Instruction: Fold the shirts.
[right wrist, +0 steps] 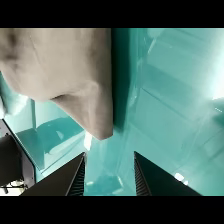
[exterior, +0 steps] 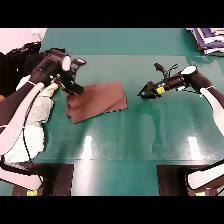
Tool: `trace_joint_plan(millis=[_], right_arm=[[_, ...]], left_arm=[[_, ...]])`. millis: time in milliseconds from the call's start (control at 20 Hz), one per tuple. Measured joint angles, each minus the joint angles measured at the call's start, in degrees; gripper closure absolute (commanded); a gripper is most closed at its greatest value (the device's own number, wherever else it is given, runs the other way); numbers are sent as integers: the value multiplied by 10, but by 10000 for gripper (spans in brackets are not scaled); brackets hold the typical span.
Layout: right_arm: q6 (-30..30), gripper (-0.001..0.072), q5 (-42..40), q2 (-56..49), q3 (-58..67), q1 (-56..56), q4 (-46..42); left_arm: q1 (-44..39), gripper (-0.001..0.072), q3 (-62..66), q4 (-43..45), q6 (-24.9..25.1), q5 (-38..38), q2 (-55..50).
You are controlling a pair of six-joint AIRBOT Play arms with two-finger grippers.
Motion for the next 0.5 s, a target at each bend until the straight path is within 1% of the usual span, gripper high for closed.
trace_joint_plan(millis=[50,100,150,200,250,300,350,450,500], right_arm=[[0,366,0,0,0,0,0],[0,365,0,0,0,0,1],[0,322,0,0,0,0,2],[0,202,0,0,0,0,5],[0,182,-3,0,0,0,9],[0,181,-8,0,0,0,10],[0,181,-14,0,0,1,11],[0,182,-37,-1,0,6,14],[0,181,-49,-5,3,10,13]], left_arm=[[13,130,7,7,-3,5,0],[26,-11,13,14,-7,9,0],[37,62,17,17,-12,12,0],[47,101,21,21,-15,18,0],[55,101,23,24,-18,21,0],[61,102,26,24,-21,21,0],[64,138,29,23,-23,24,0],[69,653,35,1,-24,27,0],[70,674,37,-19,-23,32,0]])
